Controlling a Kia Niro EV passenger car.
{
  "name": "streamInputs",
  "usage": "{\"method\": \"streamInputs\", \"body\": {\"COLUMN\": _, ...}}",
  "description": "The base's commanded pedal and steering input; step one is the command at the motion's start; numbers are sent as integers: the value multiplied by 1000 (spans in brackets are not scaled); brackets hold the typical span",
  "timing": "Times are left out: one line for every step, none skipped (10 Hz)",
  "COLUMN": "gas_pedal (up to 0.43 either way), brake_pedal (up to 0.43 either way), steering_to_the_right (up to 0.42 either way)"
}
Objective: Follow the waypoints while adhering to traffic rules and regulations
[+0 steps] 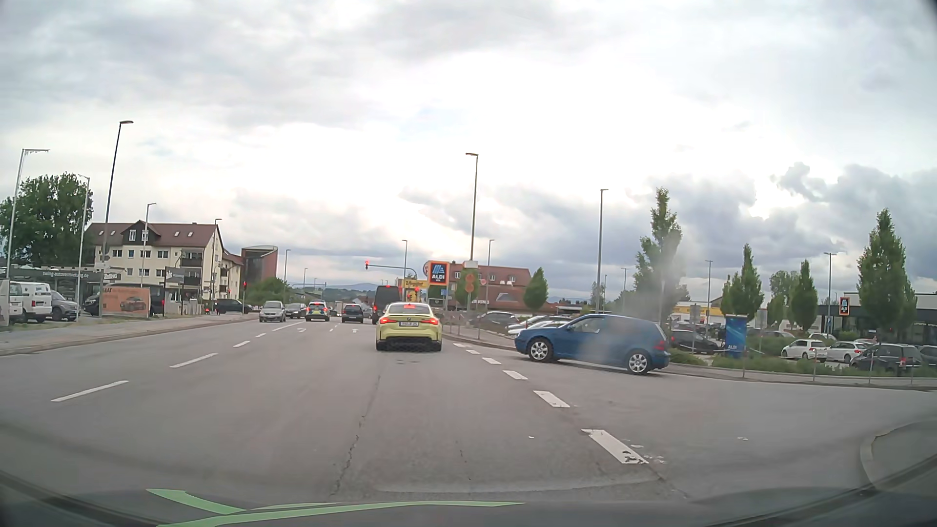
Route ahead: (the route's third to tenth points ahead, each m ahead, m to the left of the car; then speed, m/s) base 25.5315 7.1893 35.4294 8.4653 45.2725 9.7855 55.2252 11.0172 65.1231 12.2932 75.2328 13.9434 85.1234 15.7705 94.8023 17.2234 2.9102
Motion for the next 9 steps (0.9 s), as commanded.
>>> {"method": "streamInputs", "body": {"gas_pedal": 0, "brake_pedal": 244, "steering_to_the_right": -13}}
{"method": "streamInputs", "body": {"gas_pedal": 0, "brake_pedal": 238, "steering_to_the_right": -16}}
{"method": "streamInputs", "body": {"gas_pedal": 0, "brake_pedal": 232, "steering_to_the_right": -19}}
{"method": "streamInputs", "body": {"gas_pedal": 0, "brake_pedal": 226, "steering_to_the_right": -21}}
{"method": "streamInputs", "body": {"gas_pedal": 0, "brake_pedal": 207, "steering_to_the_right": -24}}
{"method": "streamInputs", "body": {"gas_pedal": 0, "brake_pedal": 201, "steering_to_the_right": -27}}
{"method": "streamInputs", "body": {"gas_pedal": 0, "brake_pedal": 195, "steering_to_the_right": -30}}
{"method": "streamInputs", "body": {"gas_pedal": 0, "brake_pedal": 189, "steering_to_the_right": -29}}
{"method": "streamInputs", "body": {"gas_pedal": 0, "brake_pedal": 177, "steering_to_the_right": -27}}
